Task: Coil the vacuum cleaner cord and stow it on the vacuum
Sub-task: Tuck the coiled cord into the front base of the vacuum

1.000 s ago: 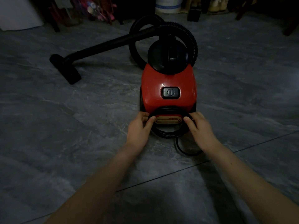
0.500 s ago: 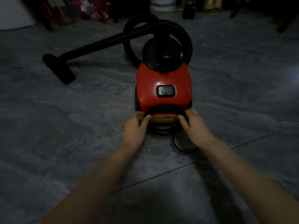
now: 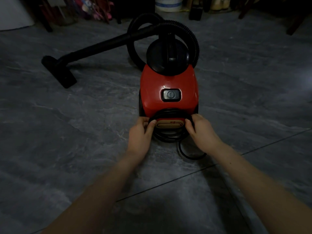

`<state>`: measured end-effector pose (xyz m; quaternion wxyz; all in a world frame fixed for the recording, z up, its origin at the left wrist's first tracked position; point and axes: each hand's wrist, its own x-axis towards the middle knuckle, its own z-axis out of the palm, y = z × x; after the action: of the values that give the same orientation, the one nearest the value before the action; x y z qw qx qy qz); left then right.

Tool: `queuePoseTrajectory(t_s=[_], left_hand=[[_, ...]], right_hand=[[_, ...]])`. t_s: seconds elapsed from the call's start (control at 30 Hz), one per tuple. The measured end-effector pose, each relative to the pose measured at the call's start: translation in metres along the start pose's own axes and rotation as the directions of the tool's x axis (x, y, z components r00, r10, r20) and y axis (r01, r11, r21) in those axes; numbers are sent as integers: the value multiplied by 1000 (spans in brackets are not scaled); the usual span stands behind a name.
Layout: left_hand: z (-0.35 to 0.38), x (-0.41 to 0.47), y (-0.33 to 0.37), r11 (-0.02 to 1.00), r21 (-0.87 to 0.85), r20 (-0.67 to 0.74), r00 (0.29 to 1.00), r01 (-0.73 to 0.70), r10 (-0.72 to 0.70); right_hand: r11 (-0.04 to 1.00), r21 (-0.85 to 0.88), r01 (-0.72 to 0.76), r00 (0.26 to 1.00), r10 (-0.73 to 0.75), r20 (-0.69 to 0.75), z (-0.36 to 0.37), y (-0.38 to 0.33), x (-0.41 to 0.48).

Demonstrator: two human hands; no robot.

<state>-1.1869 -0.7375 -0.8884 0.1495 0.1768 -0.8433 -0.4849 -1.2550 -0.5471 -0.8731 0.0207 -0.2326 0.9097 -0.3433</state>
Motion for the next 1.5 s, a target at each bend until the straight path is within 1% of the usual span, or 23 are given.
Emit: queuePoseTrajectory(t_s=[0.1,0.3,0.43,0.57,0.73,0.83,0.93,1.0,1.07,1.17,1.33,1.5], left_hand=[[-2,0,5,1000,14,8,1000,-9,9],[-3,0,14,997,73,30,999,-31,29],[-1,-1,14,995,95,22,1000,-19,17],[1,-11,11,999,5,20,999,40,-40],[-3,-18,5,964,-212,74,986,164,-151],[-7,-21,5,929,-300,120,974,219,-191],[-9,-22,3,885,-385,128,964,263,-231],[-9,-22,3,859,-420,130,957,292,-261],[-10,-23,4,858,-419,128,955,298,-269],[-9,-22,3,858,-411,121,951,310,-286],[-8,-21,-2,851,-396,99,938,345,-333],[-8,-18,-4,862,-373,117,939,343,-323]], right_hand=[[1000,20,-15,1000,15,-5,1,0,0],[994,79,-73,997,70,43,-5,8,4],[973,200,-116,992,102,80,-10,7,1],[931,329,-155,987,129,100,-13,6,-13],[876,427,-225,974,206,91,-5,8,-23],[792,550,-267,961,264,86,-1,5,-27],[693,646,-320,939,325,116,2,0,-32],[675,661,-328,934,337,119,2,1,-31],[672,662,-331,936,323,140,0,1,-29],[697,636,-332,941,295,168,-2,4,-28],[716,596,-365,930,305,204,-2,5,-27],[791,529,-308,951,268,153,-4,2,-25]])
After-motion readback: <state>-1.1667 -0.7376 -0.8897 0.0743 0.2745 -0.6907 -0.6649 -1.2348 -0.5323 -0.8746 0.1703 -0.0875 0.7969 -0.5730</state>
